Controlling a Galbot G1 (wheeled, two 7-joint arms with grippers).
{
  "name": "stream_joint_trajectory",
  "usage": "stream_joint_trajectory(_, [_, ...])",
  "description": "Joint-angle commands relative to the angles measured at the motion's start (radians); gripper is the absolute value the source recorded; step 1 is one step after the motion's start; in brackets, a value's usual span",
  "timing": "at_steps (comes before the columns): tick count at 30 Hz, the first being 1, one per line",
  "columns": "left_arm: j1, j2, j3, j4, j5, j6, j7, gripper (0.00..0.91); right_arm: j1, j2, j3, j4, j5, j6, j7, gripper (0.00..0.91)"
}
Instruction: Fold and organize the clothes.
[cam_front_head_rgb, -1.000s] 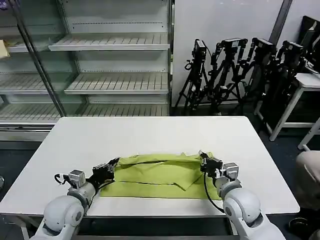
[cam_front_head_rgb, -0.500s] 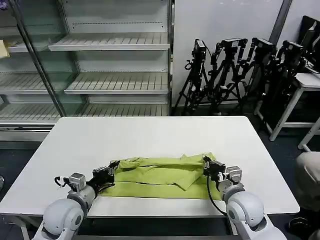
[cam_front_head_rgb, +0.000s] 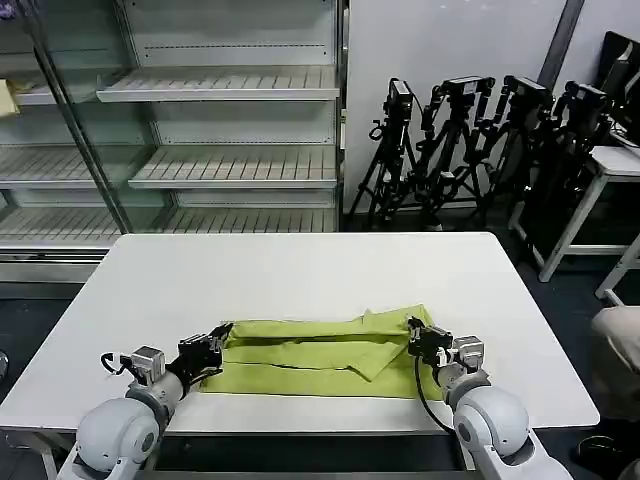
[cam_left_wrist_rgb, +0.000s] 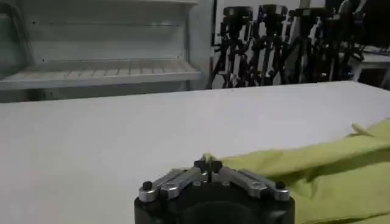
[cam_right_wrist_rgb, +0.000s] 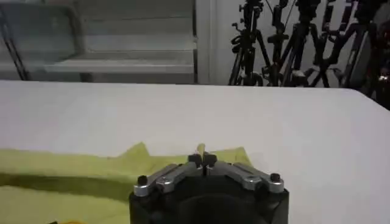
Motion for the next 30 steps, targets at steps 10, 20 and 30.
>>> stream_joint_trajectory(10, [0.035, -0.002, -0.001, -0.008, 0.031, 0.006, 0.002, 0.907, -0.016, -0.009, 0.01, 0.011, -0.03, -0.001, -0.026, 0.907])
stream_joint_trajectory(20, [0.091, -0.021, -0.047, -0.148, -0.097, 0.007, -0.105, 0.907, -0.092, -0.024, 0.119, 0.108, -0.03, -0.001, -0.036, 0.907])
stream_joint_trajectory(30, [0.094, -0.125, 0.047, -0.094, -0.154, 0.007, -0.412, 0.907, -0.177, -0.031, 0.212, 0.113, -0.029, 0.001, -0.058, 0.907])
